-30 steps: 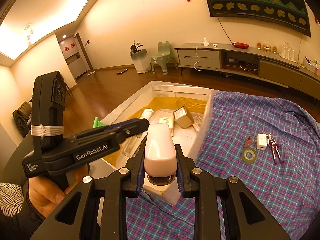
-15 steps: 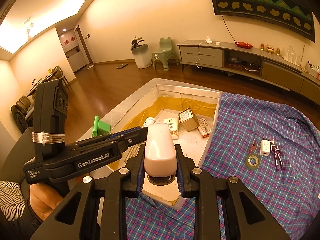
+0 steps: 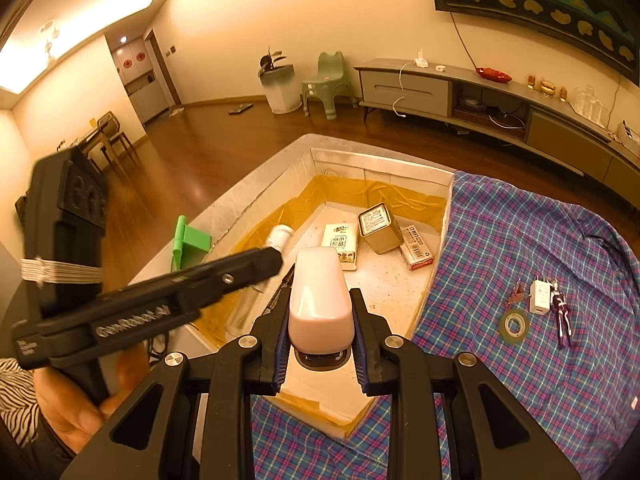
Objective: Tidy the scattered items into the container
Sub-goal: 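Lift and carry the stapler and lighter over the cardboard box with both grippers, then lower the stapler and lighter into the box and open both grippers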
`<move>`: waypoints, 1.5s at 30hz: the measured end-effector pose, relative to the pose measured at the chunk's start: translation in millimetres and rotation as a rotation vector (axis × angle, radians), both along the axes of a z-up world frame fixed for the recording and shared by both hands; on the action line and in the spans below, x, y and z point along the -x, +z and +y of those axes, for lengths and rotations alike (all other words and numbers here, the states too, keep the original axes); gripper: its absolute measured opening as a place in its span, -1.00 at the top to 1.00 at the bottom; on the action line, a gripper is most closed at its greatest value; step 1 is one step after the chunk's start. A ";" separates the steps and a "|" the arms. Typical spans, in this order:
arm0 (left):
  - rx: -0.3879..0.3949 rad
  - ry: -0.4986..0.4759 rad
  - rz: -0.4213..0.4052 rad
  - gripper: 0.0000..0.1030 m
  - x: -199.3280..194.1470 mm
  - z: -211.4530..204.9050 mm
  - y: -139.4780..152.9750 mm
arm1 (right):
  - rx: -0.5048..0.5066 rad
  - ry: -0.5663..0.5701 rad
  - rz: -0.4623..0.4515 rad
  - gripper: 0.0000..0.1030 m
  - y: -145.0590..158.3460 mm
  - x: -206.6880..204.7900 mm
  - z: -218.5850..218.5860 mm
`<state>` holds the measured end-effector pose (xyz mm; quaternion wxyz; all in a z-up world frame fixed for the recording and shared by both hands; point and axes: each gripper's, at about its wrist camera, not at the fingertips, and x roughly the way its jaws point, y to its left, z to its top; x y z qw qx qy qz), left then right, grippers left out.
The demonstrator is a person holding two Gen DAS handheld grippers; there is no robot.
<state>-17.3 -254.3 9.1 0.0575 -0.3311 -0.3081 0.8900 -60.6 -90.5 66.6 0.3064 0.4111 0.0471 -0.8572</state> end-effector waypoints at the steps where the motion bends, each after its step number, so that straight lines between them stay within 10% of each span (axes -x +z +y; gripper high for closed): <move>1: -0.004 0.006 0.000 0.62 -0.2 -2.7 0.1 | -0.008 0.003 -0.001 0.46 -1.1 2.2 -2.5; 45: -0.047 0.077 -0.203 0.62 21.2 -21.8 -45.8 | -0.414 0.143 -0.062 0.46 -75.7 70.3 -69.7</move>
